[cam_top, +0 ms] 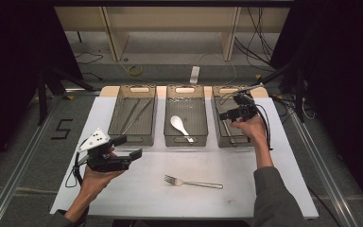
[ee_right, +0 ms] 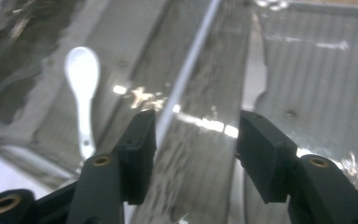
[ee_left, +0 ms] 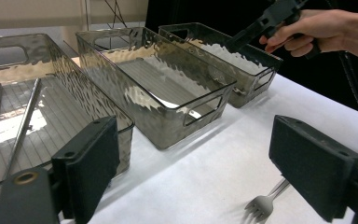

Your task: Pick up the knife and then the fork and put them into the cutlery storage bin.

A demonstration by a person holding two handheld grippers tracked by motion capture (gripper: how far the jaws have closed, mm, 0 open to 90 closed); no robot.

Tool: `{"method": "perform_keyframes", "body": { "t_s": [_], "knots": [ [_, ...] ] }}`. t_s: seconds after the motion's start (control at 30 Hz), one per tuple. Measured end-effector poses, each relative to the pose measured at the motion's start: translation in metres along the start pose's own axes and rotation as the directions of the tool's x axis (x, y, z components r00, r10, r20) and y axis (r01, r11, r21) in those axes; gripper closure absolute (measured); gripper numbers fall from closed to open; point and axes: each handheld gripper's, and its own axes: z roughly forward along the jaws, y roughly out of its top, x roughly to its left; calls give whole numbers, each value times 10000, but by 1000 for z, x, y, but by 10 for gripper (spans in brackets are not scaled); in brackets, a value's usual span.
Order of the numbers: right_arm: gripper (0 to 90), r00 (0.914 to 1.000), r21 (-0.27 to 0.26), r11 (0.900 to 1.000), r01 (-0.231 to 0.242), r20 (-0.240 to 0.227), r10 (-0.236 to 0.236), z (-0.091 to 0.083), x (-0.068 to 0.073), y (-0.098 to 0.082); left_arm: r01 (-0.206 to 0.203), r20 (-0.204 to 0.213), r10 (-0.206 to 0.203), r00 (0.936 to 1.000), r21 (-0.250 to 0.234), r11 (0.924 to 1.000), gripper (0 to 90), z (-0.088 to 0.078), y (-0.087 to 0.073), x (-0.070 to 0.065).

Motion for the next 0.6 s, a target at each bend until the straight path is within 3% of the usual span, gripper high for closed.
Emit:
{"method": "perform_keyframes", "body": {
  "t_s": [0.13,0.3,0.47,0.6],
  "knots": [
    [422,9971,-5,9975,713,-284,-713,-8,16,-5,-58,16,58,10000,40,10000,156,0,0,-1],
    [399,9860,-108,9887,1492,-737,-1496,-19,35,-15,-77,1,77,10000,34,10000,156,-1,-1,-1],
    [380,9685,-264,9769,2121,-1278,-2137,-27,52,-29,-84,10,84,10000,48,10000,156,1,0,-1],
    [349,9503,-267,9612,2747,-1449,-2756,-32,68,-41,-78,20,78,10000,58,10000,156,2,0,-1]
  ]
}}
